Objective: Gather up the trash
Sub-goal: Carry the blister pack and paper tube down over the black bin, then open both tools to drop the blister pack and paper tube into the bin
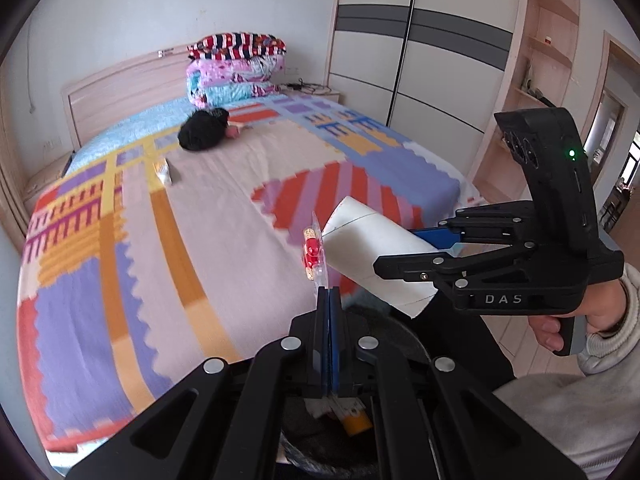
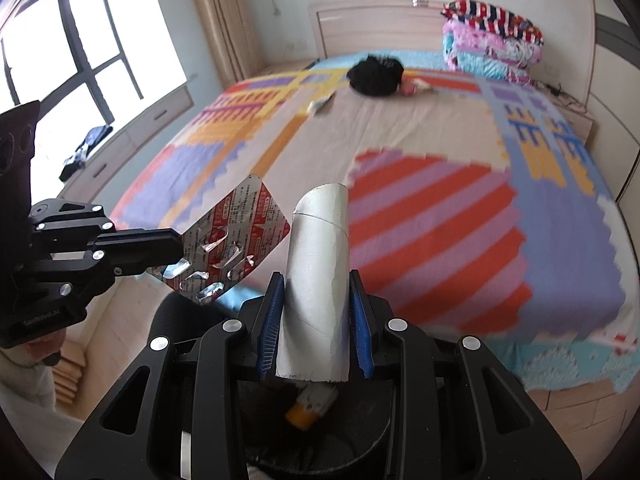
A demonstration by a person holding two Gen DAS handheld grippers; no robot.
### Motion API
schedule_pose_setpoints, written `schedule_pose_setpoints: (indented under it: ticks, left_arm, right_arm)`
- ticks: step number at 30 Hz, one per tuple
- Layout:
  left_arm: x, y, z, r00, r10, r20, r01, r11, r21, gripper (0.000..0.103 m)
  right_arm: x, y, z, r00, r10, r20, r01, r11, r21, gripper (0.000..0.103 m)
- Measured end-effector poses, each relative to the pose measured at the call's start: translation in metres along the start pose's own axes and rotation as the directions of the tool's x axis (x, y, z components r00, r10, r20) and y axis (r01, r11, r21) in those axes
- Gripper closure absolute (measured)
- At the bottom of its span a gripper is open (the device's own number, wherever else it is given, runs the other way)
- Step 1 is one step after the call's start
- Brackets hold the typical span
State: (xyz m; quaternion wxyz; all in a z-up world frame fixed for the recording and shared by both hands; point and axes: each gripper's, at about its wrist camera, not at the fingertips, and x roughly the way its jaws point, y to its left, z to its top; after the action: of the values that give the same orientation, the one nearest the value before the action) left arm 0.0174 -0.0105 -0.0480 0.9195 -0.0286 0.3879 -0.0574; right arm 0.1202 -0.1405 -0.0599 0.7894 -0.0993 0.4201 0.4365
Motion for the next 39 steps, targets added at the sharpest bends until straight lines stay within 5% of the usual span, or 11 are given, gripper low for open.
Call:
schedule_pose_setpoints:
  ticks: [11,19,30,39]
  left_arm:
    - [0.026,-0.01,-0.052,0.993,-0.066,-0.101,0.058,0.995,-0.075,0.103]
    - [0.069,-0.001,-0.08,0.976,-0.052,-0.21,0.033,0.995,-0.092,0.103]
    - [0.113,0.015,-0.104,0.955,-0.09,-0.282,0.039,0.983,-0.18,0.103]
    - [0.134,0.014,-0.106,0.946,-0.106,-0.307,0.044,0.978,-0.203,0.103]
  right_arm:
    - [0.03,0.005,-0.058,0.988,0.029,-0.155,-0.027,1.0,0.016,0.071]
    - [0.069,-0.01,-0.094,0.962,0.032,-0.272,-0.01,0.996,0.084,0.071]
    - [0.107,-0.024,-0.111,0.93,0.038,-0.365,0.007,0.993,0.119,0.071]
    - [0.113,-0.031,-0.113,0.924,0.047,-0.379,0.008,0.99,0.141,0.069]
